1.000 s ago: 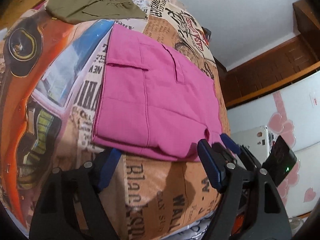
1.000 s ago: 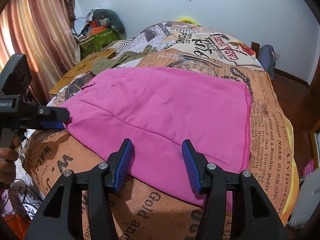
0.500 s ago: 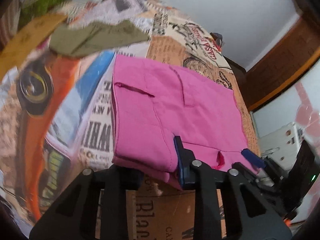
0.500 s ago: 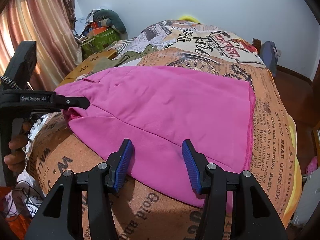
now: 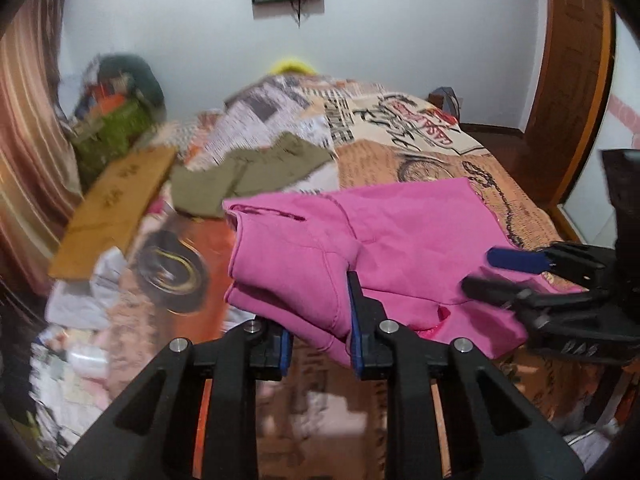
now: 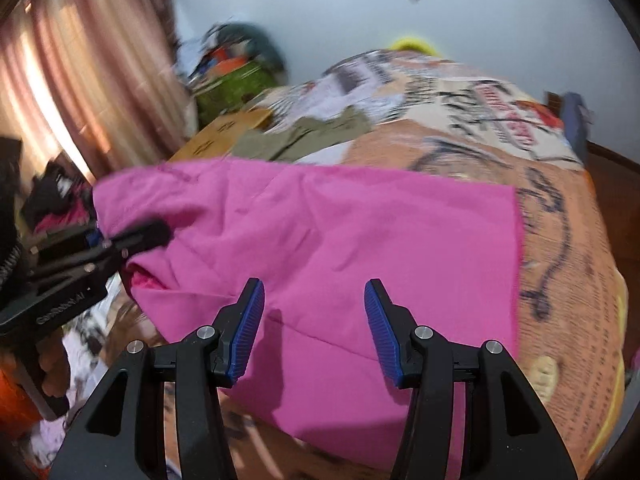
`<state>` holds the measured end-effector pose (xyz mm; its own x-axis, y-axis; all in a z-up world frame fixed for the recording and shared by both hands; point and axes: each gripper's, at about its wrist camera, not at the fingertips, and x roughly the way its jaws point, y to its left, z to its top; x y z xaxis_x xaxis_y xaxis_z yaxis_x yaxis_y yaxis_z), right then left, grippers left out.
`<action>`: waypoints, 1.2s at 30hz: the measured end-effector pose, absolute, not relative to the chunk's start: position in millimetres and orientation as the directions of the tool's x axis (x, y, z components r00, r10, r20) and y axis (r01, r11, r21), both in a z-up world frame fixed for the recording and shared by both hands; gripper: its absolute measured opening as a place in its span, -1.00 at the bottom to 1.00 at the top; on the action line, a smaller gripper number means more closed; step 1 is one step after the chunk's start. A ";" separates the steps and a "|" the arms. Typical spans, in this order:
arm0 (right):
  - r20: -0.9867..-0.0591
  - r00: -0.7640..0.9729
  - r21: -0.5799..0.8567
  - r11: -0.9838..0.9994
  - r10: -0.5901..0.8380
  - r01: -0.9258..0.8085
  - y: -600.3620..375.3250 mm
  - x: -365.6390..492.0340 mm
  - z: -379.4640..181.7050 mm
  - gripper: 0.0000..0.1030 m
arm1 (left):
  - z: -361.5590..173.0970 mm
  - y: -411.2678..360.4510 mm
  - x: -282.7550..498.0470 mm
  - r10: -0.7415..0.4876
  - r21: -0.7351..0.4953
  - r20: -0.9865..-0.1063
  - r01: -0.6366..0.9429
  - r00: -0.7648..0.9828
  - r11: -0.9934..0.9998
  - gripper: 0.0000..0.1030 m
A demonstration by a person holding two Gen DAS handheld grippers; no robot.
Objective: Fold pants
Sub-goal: 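Grasp the pink trousers' edge with the left gripper and lift it up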
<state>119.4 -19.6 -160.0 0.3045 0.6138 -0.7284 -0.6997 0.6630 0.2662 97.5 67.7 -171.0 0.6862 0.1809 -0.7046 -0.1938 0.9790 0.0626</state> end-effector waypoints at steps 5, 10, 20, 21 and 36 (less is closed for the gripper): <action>-0.766 0.212 0.254 0.589 0.607 -0.767 7.9 102.9 -175.3 -0.06 | -153.6 61.9 83.1 0.176 0.082 -0.660 -0.163 0.730 0.983 -0.59; -0.757 0.209 0.275 0.592 0.619 -0.758 0.6 104.1 -174.8 -0.06 | -141.7 45.3 88.4 0.131 0.081 -0.642 -0.103 0.756 0.991 -0.62; -0.721 0.390 0.240 0.734 0.573 -0.635 -75.1 114.6 -156.0 -0.06 | -126.2 14.2 106.6 0.098 0.139 -0.624 -0.014 0.775 0.990 -0.62; -0.730 0.401 0.225 0.749 0.554 -0.624 -82.1 115.1 -159.2 -0.06 | -126.1 11.4 108.1 0.095 0.141 -0.624 -0.008 0.775 0.990 -0.62; -0.721 0.387 0.273 0.748 0.575 -0.605 -99.4 111.9 -180.1 -0.05 | -125.5 -44.5 137.8 -0.057 0.067 -0.658 0.134 0.751 0.989 -0.63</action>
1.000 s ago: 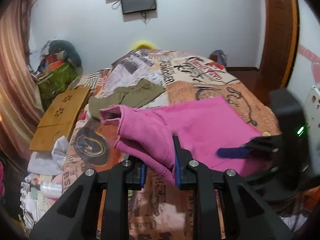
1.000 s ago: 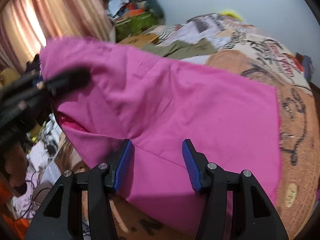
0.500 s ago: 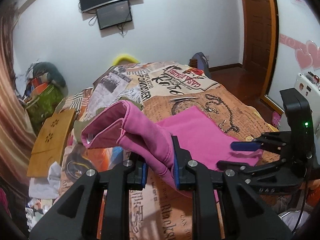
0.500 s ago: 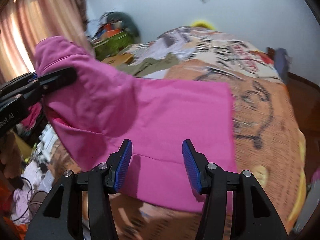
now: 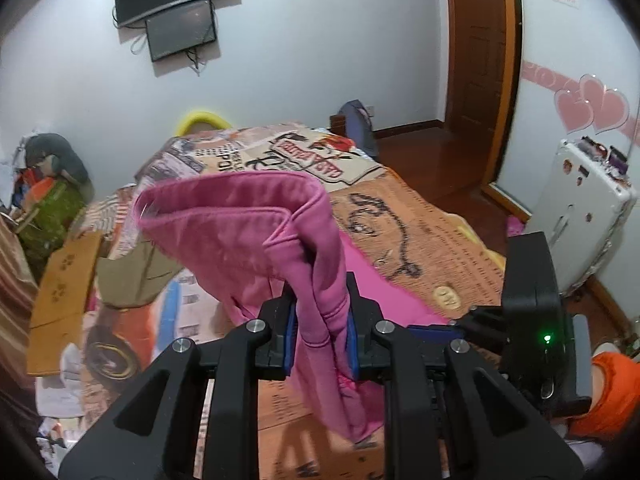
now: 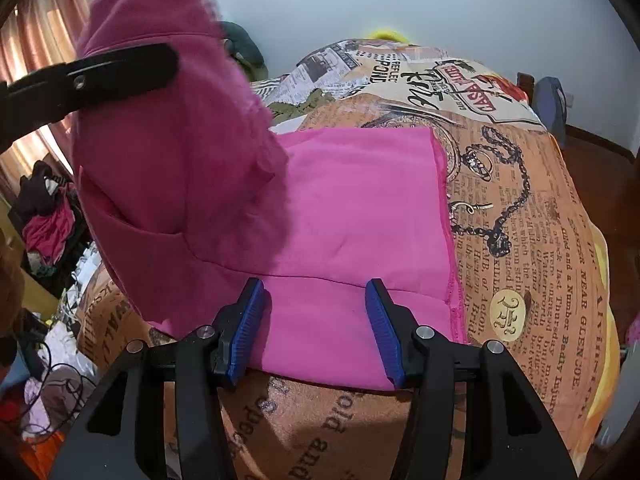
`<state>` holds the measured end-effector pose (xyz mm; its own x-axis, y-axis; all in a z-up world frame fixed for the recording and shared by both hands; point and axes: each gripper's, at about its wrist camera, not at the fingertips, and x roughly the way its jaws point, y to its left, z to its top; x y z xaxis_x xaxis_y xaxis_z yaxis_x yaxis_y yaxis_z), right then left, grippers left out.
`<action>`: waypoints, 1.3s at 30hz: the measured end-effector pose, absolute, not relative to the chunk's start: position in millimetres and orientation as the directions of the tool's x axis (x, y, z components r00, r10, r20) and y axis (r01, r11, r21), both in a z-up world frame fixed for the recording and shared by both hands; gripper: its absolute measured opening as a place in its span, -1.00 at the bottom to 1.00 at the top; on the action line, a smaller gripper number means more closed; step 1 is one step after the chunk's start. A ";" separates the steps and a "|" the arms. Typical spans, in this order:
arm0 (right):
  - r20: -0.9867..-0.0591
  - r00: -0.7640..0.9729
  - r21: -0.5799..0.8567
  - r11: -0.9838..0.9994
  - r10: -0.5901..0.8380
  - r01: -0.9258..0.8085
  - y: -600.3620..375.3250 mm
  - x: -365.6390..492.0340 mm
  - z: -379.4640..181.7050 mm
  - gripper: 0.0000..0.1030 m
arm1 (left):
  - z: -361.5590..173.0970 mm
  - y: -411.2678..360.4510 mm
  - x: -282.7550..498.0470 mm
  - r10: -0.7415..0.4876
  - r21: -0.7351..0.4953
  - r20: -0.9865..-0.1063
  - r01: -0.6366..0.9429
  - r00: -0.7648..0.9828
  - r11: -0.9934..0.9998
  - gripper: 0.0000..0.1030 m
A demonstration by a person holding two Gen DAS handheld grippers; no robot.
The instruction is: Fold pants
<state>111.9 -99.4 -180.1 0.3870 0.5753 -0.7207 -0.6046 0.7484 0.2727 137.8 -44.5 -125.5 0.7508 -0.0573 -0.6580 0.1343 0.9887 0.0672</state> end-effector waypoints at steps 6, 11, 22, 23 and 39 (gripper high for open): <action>-0.691 0.504 0.218 0.814 0.519 -0.538 -138.5 112.8 -168.8 -0.05 | -131.4 -51.4 151.8 -0.096 0.024 -0.681 0.152 0.726 0.988 -0.66; -0.741 0.491 0.221 0.857 0.458 -0.466 -164.8 126.6 -186.4 -0.05 | -138.6 -56.5 161.8 -0.132 -0.023 -0.702 0.163 0.700 0.986 -0.67; -0.762 0.460 0.230 0.854 0.456 -0.466 -167.7 126.2 -202.8 -0.05 | -167.0 -84.8 183.2 -0.153 -0.028 -0.766 0.206 0.624 0.978 -0.67; -0.761 0.460 0.232 0.854 0.458 -0.466 -167.9 124.8 -203.0 -0.05 | -170.1 -86.9 184.8 -0.158 -0.034 -0.773 0.209 0.615 0.977 -0.67; -0.760 0.457 0.239 0.853 0.462 -0.464 -170.5 122.3 -203.5 -0.05 | -198.6 -106.5 190.6 -0.190 -0.071 -0.835 0.241 0.516 0.968 0.10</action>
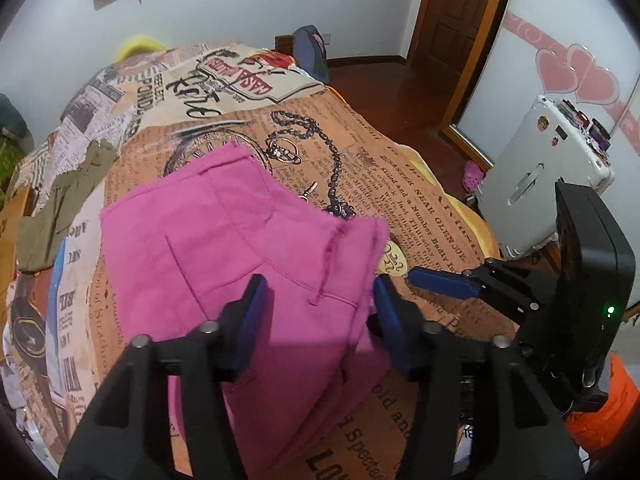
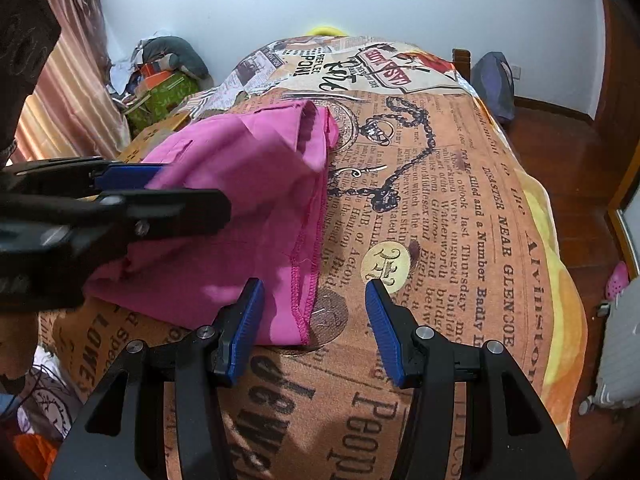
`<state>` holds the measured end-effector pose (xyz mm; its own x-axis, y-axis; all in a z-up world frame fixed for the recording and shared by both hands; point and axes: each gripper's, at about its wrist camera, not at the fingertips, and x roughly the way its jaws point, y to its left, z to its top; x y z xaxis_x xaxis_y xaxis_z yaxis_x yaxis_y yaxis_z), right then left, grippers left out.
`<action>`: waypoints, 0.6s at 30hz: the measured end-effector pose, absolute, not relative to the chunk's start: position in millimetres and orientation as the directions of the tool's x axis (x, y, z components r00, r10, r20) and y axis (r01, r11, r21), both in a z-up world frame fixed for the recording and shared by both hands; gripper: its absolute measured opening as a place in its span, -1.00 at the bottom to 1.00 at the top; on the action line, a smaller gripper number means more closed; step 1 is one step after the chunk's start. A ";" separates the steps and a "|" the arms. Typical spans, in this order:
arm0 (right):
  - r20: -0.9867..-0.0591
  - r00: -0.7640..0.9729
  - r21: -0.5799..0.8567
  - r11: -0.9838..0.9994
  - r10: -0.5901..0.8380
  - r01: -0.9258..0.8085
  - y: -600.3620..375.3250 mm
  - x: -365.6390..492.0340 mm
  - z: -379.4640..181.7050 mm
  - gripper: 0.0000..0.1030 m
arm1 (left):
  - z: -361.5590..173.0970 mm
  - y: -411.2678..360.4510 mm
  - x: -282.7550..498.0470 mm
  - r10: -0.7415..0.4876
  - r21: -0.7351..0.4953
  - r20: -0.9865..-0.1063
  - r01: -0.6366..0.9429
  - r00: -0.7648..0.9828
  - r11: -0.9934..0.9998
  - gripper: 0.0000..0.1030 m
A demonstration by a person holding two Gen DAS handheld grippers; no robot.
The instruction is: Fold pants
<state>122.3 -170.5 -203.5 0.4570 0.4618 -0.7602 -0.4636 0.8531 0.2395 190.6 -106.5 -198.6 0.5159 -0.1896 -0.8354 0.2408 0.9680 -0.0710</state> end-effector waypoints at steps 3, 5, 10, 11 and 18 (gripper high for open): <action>-0.764 0.461 0.231 0.859 0.451 -0.456 -173.0 121.2 -201.8 -0.05 | -191.1 -106.0 188.0 -0.179 -0.054 -0.827 0.242 0.533 0.969 0.10; -0.765 0.465 0.227 0.863 0.445 -0.451 -175.7 120.1 -198.6 -0.05 | -180.3 -102.0 185.0 -0.174 -0.046 -0.811 0.236 0.559 0.971 0.10; -0.749 0.485 0.232 0.864 0.452 -0.446 -179.4 118.7 -185.9 -0.05 | -151.7 -73.4 184.0 -0.151 -0.030 -0.765 0.199 0.626 0.980 0.24; -0.744 0.490 0.233 0.864 0.453 -0.446 -179.3 118.4 -183.0 -0.05 | -148.1 -66.2 185.1 -0.137 -0.018 -0.758 0.189 0.637 0.982 0.26; -0.698 0.560 0.202 0.873 0.446 -0.443 -175.7 122.0 -156.4 0.00 | -141.5 1.3 202.3 -0.014 0.060 -0.748 0.088 0.664 0.994 0.26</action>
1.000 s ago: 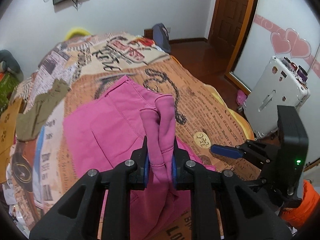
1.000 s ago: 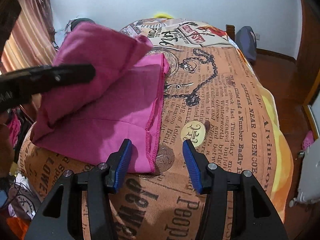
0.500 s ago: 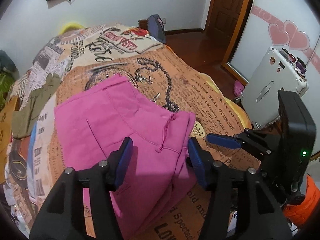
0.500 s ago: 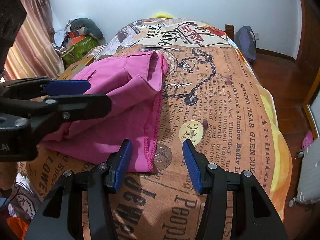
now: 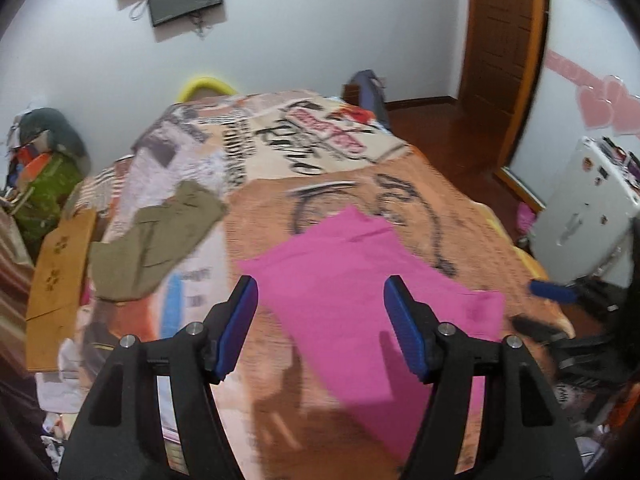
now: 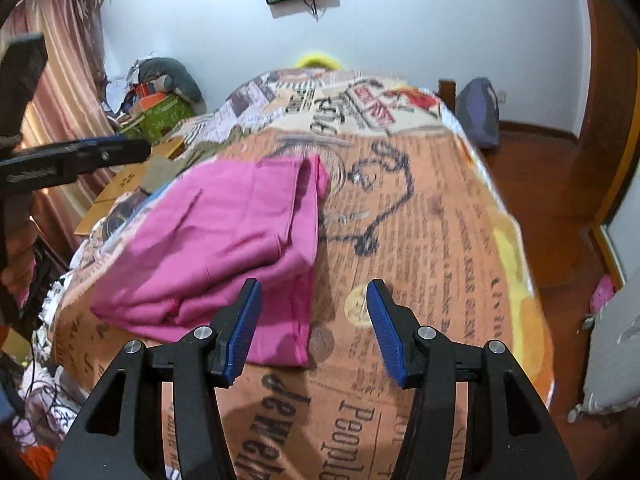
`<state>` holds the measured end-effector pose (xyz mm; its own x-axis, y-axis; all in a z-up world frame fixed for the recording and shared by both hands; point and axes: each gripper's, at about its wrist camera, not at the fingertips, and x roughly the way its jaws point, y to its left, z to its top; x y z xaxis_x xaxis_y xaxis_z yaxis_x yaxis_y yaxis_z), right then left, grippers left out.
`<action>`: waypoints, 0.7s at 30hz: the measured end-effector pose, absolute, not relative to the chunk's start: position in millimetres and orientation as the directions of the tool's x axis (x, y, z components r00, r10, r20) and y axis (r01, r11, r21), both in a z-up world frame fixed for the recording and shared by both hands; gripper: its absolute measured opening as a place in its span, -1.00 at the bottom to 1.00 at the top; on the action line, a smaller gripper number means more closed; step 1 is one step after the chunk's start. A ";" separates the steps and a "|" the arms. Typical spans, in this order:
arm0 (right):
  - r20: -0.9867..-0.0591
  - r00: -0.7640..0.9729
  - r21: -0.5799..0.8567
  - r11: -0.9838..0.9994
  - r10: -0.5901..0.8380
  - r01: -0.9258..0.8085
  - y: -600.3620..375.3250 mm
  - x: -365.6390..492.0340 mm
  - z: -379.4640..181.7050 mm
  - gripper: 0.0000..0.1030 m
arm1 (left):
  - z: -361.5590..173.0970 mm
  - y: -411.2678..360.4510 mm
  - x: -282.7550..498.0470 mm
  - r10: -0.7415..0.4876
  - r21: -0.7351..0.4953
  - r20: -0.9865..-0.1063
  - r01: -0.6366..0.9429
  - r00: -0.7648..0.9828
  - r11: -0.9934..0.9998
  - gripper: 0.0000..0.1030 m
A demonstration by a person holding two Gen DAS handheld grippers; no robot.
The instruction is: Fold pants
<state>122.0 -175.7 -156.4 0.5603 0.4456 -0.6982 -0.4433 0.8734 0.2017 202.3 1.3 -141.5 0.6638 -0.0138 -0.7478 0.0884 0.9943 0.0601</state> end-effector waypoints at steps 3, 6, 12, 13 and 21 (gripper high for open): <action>-0.674 0.571 0.227 0.867 0.468 -0.443 -171.8 125.6 -146.2 0.04 | -146.3 25.4 211.9 0.004 0.059 -0.754 0.062 0.657 0.996 0.26; -0.663 0.574 0.234 0.862 0.480 -0.450 -162.8 124.9 -142.2 0.04 | -158.0 48.3 227.3 0.006 0.041 -0.776 0.040 0.631 0.998 0.26; -0.693 0.554 0.203 0.863 0.460 -0.462 -137.1 131.9 -156.3 0.24 | -197.1 63.4 265.1 0.014 0.040 -0.824 0.034 0.566 0.999 0.26; -0.707 0.540 0.202 0.863 0.456 -0.463 -133.6 134.4 -161.7 0.24 | -204.5 61.8 271.5 0.013 0.045 -0.830 0.044 0.558 0.998 0.26; -0.761 0.477 0.235 0.872 0.440 -0.430 -137.1 139.3 -192.3 0.26 | -250.4 71.3 309.8 -0.117 -0.099 -0.888 0.063 0.444 0.993 0.29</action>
<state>139.3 -137.1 -192.3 0.4768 0.4404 -0.7608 -0.4296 0.8718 0.2353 309.8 71.3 -250.4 0.4439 -0.1172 -0.8884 0.0630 0.9930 -0.0995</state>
